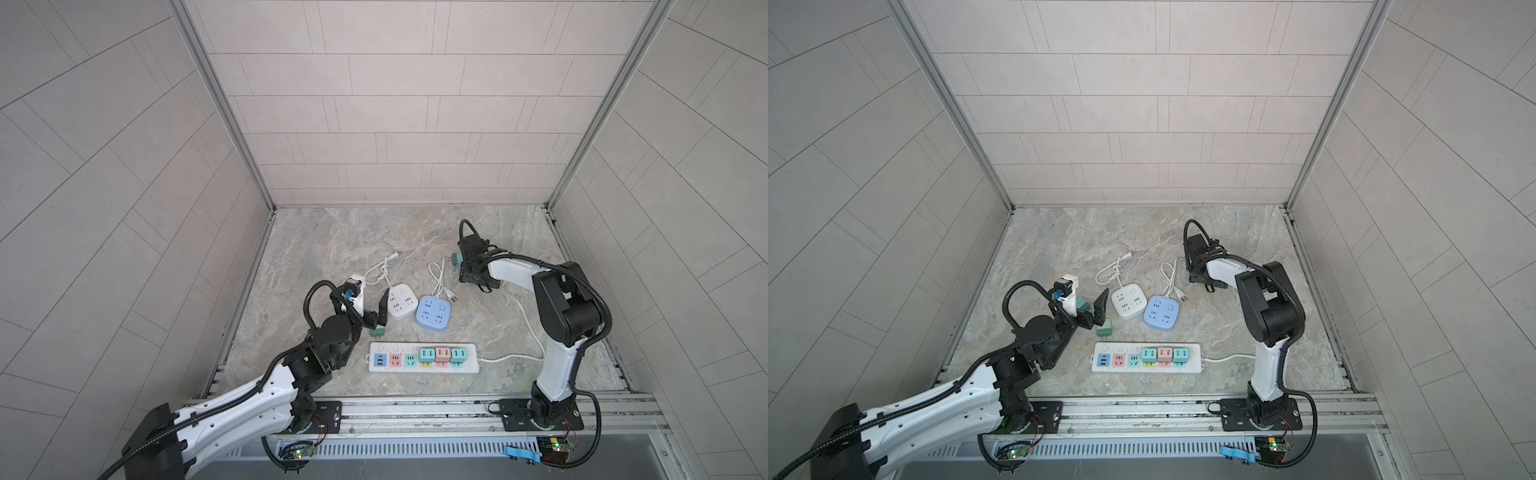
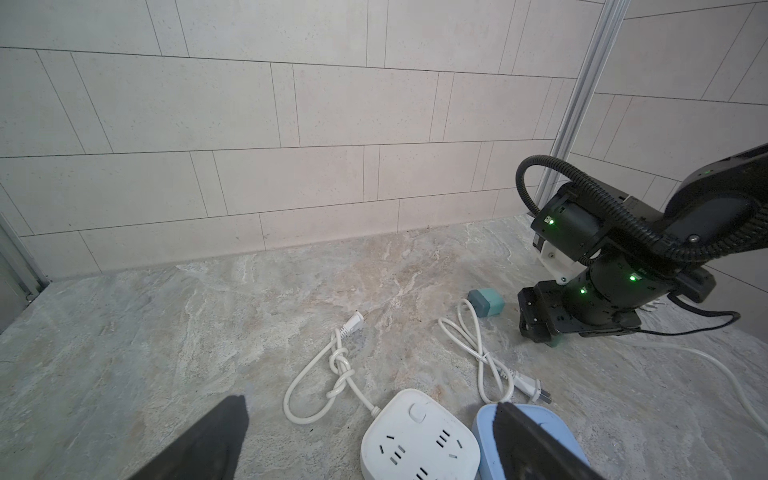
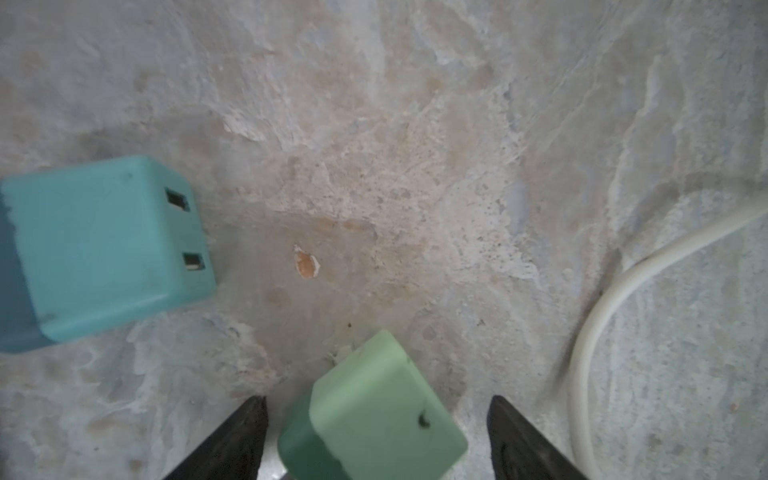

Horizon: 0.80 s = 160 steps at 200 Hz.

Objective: Insert the plug
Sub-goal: 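Close the right gripper on the loose mint-green adapter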

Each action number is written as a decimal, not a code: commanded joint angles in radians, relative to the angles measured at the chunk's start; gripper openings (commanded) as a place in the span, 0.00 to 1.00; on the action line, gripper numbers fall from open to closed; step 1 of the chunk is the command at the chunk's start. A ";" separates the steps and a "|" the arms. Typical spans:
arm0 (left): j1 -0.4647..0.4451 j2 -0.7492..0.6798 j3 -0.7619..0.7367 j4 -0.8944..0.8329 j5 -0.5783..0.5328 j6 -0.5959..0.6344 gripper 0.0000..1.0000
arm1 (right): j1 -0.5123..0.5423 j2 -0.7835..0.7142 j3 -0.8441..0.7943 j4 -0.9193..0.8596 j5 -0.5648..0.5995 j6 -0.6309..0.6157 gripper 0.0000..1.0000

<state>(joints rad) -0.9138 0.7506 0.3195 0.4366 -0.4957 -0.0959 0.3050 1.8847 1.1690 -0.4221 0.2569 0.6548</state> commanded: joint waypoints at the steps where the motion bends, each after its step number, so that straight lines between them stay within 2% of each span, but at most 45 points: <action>1: 0.004 -0.010 -0.014 0.003 -0.017 0.001 1.00 | 0.000 -0.040 -0.025 0.003 0.010 0.003 0.85; 52: 0.004 -0.013 -0.016 0.004 -0.023 0.005 1.00 | -0.009 -0.039 -0.045 0.022 0.001 0.005 0.80; 94: 0.004 -0.013 -0.014 0.002 -0.012 0.003 1.00 | -0.031 -0.006 -0.047 0.056 -0.067 0.005 0.74; 160: 0.004 -0.010 -0.010 -0.002 -0.011 0.006 1.00 | -0.031 0.037 -0.011 0.077 -0.150 0.003 0.74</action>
<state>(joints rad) -0.9138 0.7509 0.3187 0.4362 -0.4984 -0.0921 0.2722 1.8774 1.1355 -0.3355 0.1497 0.6552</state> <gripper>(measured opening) 0.998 0.736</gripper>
